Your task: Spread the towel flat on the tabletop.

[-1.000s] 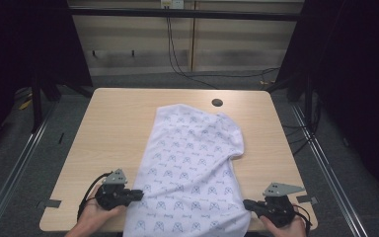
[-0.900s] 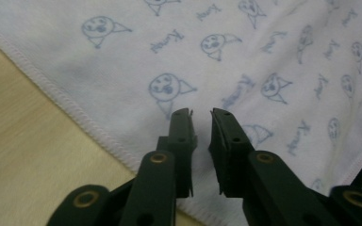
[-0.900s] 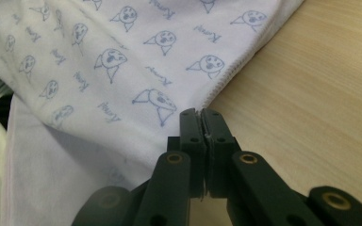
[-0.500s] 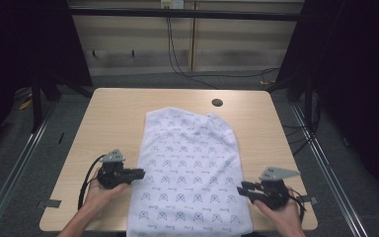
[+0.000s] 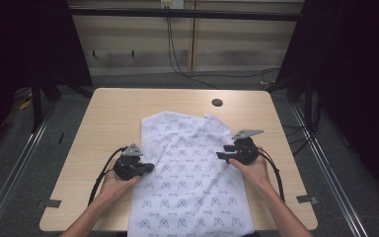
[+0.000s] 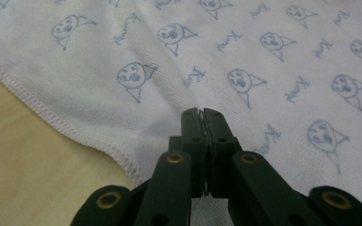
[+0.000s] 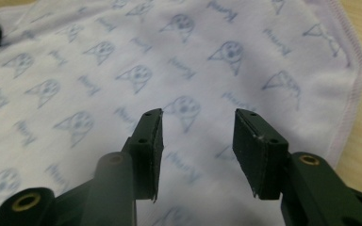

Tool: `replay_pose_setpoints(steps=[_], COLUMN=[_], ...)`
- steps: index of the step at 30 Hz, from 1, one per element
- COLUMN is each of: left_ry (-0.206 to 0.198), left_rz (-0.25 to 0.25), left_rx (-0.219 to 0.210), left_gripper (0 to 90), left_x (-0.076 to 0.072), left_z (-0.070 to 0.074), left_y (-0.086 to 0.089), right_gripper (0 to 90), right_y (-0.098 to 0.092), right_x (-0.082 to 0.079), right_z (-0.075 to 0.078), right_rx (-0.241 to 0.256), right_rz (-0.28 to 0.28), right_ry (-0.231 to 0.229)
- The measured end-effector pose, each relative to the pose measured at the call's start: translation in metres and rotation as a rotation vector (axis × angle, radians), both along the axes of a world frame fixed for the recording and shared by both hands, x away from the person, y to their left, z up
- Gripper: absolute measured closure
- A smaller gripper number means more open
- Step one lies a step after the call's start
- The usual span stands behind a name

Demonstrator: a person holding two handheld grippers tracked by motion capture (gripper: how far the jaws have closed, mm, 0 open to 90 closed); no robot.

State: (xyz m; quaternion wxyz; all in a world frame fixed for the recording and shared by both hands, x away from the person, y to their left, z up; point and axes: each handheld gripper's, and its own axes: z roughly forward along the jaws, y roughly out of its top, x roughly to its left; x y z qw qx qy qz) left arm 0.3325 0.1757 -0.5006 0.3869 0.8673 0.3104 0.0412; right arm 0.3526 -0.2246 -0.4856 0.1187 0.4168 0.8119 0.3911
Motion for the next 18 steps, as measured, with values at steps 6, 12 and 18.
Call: replay_pose_setpoints(steps=[6, 12, 18], left_ry=[0.003, 0.02, 0.095], left_rz=[-0.014, -0.029, -0.13], left_rx=[-0.027, -0.043, -0.044], left_gripper=[88.3, 88.3, 88.0], left_x=[-0.012, -0.02, -0.057], left_z=[-0.002, -0.002, 0.002], left_y=[0.01, 0.016, 0.01], right_gripper=[59.0, 84.5, 86.1], right_y=[0.011, 0.003, -0.009], right_x=[0.024, -0.001, -0.051], right_z=[-0.018, -0.016, -0.014], right_rx=[-0.073, -0.097, -0.078], right_rz=[-0.01, 0.031, 0.07], right_ry=[0.009, 0.009, 0.033])
